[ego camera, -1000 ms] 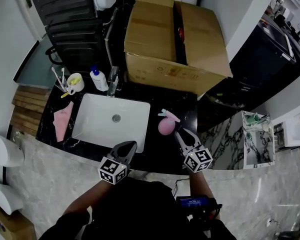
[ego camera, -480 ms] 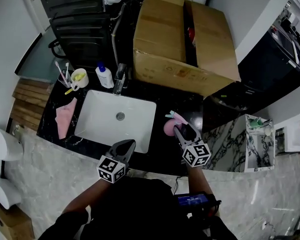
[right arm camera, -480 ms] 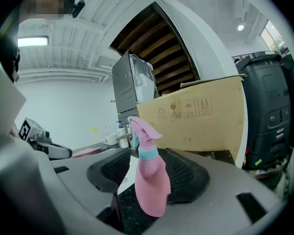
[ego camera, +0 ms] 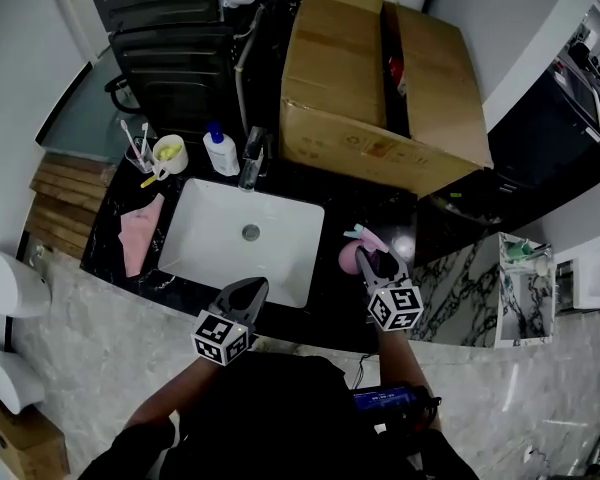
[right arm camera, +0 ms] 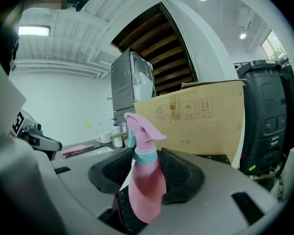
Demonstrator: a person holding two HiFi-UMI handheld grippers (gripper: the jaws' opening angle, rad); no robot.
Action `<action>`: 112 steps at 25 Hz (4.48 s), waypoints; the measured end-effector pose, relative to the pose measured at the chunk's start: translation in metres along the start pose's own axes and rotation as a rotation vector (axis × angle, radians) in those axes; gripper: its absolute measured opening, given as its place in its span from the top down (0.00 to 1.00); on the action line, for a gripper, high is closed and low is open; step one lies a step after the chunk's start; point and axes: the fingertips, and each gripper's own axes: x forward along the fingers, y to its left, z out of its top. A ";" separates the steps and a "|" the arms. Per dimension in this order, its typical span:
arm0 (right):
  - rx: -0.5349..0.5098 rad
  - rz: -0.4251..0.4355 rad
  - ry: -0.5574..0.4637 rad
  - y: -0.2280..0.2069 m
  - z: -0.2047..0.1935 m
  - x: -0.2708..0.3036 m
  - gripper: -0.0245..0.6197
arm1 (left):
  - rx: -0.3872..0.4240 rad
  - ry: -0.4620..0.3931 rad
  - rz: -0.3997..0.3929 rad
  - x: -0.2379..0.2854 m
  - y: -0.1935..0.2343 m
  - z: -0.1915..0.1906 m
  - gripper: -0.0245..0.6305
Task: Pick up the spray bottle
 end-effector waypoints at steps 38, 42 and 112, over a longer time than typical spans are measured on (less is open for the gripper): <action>0.040 -0.301 -0.074 0.000 0.002 -0.102 0.72 | 0.062 0.050 -0.300 0.007 -0.022 -0.002 0.95; 0.048 -0.363 -0.088 0.002 0.000 -0.121 0.72 | 0.073 0.064 -0.359 0.010 -0.026 -0.004 0.95; 0.146 -0.840 -0.217 0.045 -0.090 -0.535 0.72 | 0.278 0.248 -0.968 0.008 -0.357 -0.099 0.95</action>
